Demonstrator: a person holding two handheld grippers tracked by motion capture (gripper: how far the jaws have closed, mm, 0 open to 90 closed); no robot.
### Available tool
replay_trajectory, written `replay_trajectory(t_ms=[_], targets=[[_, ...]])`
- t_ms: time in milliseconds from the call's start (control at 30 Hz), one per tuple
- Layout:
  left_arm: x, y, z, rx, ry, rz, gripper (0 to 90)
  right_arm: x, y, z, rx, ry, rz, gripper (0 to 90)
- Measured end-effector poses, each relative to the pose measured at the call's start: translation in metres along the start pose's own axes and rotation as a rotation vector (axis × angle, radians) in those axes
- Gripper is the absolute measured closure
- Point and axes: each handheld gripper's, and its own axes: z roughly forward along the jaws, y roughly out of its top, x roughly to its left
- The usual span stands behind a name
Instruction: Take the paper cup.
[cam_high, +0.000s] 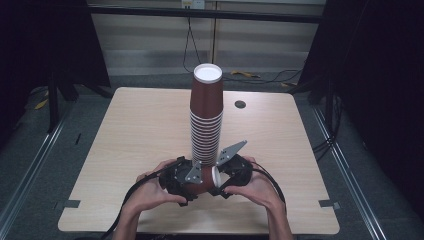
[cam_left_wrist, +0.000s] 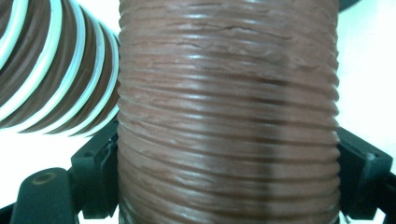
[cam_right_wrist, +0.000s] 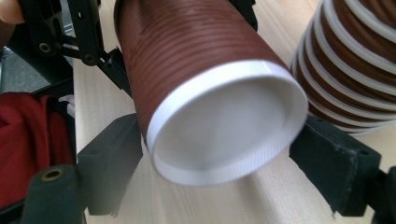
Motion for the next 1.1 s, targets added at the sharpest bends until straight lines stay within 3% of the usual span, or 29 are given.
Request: replay_trajectory(t_ms=[133,200,267,367,433,533,800,833,1000,1033,1100], targets=[[-0.0021,0.0014,0.0021,0.005,-0.001,0.009,14.3,-0.0006,0.003,0.0035,0.013,0.026,-0.014,16.7],[-0.0018,0.0011,0.0018,0.005,-0.001,0.014,14.3,0.0006,0.0033,0.0033,0.016,0.016,-0.012,17.1],[-0.0009,-0.0004,-0.0004,-0.02,-0.009,0.02,14.3,0.0014,0.0033,0.0032,0.008,0.023,-0.025,18.6],[-0.0042,0.0012,0.0022,-0.026,0.004,0.002,14.3,0.0022,0.0054,0.0041,-0.004,0.035,-0.033,18.5],[-0.0038,0.0028,0.0016,-0.009,0.0,0.034,14.3,0.0027,0.0061,0.0038,0.003,0.039,-0.029,18.5],[-0.0038,0.003,0.0027,-0.012,-0.007,0.033,14.2,0.0029,0.0069,0.005,-0.002,0.041,-0.045,19.3],[-0.0008,0.0003,0.0023,-0.068,-0.015,0.046,11.7,0.0033,0.0068,-0.0008,-0.008,0.038,-0.047,21.8],[-0.0019,-0.0006,0.0031,-0.103,-0.021,0.025,11.3,0.003,0.0066,-0.0023,-0.006,0.043,-0.046,22.1],[0.0,-0.003,0.0001,-0.143,-0.037,0.015,11.2,0.0025,0.0054,-0.004,-0.001,0.049,-0.045,22.6],[0.0014,-0.0053,-0.0025,-0.177,-0.035,-0.009,11.4,0.0021,0.0048,-0.0027,-0.003,0.054,-0.047,22.8],[0.0018,-0.0067,-0.0037,-0.192,-0.034,-0.004,11.5,0.0023,0.0048,-0.0024,-0.003,0.055,-0.044,22.9]])
